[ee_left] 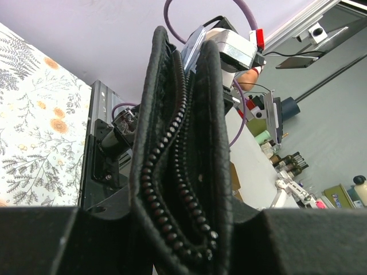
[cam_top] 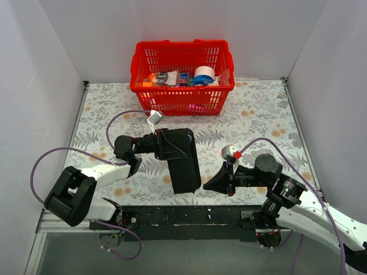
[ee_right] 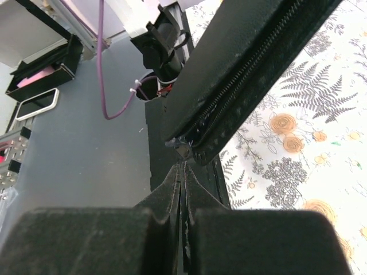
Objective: Sort the hair-cutting tools
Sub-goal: Zip the hairdressing tool bag.
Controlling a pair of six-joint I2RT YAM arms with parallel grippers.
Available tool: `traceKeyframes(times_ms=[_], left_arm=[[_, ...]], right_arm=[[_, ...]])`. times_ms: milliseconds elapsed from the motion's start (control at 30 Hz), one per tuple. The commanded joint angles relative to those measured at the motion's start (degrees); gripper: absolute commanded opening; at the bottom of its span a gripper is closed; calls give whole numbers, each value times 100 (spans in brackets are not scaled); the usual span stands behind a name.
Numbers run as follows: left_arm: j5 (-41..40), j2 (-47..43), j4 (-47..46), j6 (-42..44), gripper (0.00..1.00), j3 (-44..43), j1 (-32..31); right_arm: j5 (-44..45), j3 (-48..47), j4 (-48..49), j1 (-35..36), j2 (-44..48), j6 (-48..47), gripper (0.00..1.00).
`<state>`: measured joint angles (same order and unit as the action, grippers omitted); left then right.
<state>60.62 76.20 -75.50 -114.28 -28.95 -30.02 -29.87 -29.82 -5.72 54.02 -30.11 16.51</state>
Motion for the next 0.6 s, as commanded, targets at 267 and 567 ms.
traceKeyframes(times_ms=[267,567], left_arm=[[-86,-159,-922,-2740,0,-216,-153],[-68,-176,-869,-2644,0,-243,-162]], right_arm=[[-292,100,1134,135,-452,317,1],[-221,126,1433,241,-715,432,1]])
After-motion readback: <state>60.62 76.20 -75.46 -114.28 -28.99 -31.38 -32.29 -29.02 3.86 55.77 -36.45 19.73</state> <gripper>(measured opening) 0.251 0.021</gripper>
